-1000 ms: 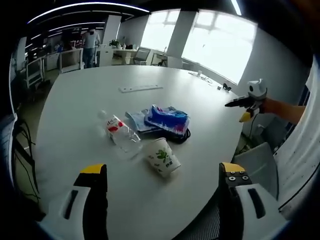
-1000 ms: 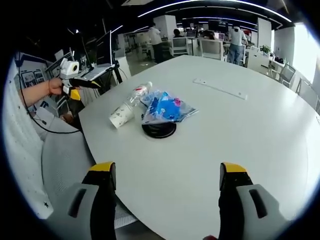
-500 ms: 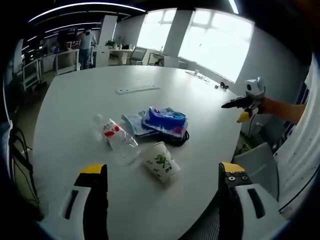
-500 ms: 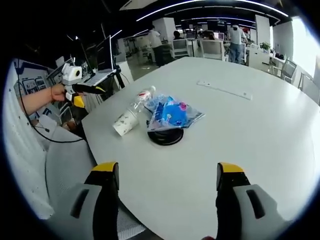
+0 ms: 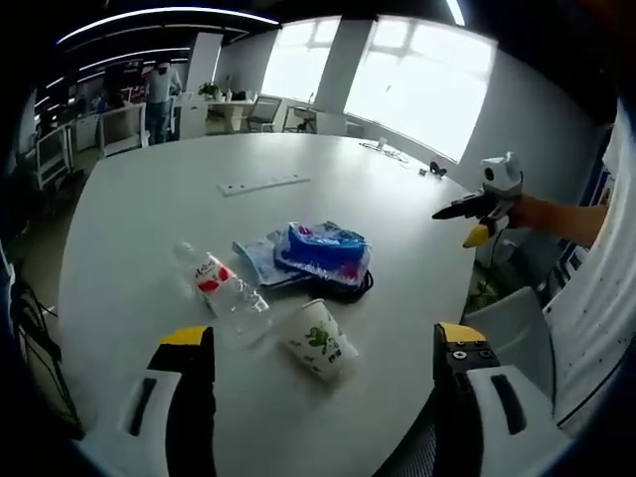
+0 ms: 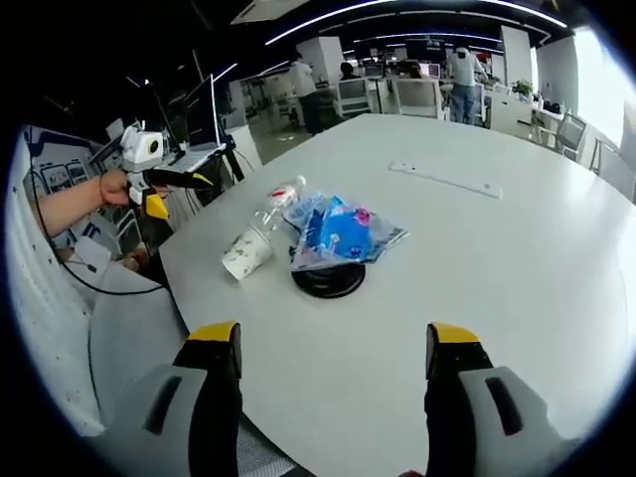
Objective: Arrange the tabletop items into an orderly group along one side of the table until the central work area is clear of visible clutter.
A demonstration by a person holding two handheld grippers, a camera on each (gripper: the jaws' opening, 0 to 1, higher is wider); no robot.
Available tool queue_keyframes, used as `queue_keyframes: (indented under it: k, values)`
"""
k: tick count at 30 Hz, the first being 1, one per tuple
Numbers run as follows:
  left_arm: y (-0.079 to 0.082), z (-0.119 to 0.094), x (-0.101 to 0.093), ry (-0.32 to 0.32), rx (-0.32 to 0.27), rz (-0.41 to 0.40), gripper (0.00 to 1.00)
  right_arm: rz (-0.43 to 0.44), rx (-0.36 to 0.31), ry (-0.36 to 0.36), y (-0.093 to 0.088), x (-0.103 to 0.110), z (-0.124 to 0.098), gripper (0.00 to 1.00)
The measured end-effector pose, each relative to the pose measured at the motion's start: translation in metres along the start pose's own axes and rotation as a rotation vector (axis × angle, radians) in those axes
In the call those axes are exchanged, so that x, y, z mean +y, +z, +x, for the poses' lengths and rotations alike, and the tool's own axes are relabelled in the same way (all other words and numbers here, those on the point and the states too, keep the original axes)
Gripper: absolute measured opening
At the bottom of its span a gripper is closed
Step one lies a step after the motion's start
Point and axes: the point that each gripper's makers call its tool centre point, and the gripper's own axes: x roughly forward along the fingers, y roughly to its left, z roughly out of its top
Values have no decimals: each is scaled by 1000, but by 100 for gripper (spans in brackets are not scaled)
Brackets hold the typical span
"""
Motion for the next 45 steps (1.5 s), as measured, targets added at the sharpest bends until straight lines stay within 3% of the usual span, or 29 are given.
queue_keyframes:
  k: [24,45]
  values:
    - [19,24,2,-83,6,69,91,62,-25,-53,0,14,17,68]
    - [32,50,5,-135,13,105,89,115,-37,-99,2,13,26,64]
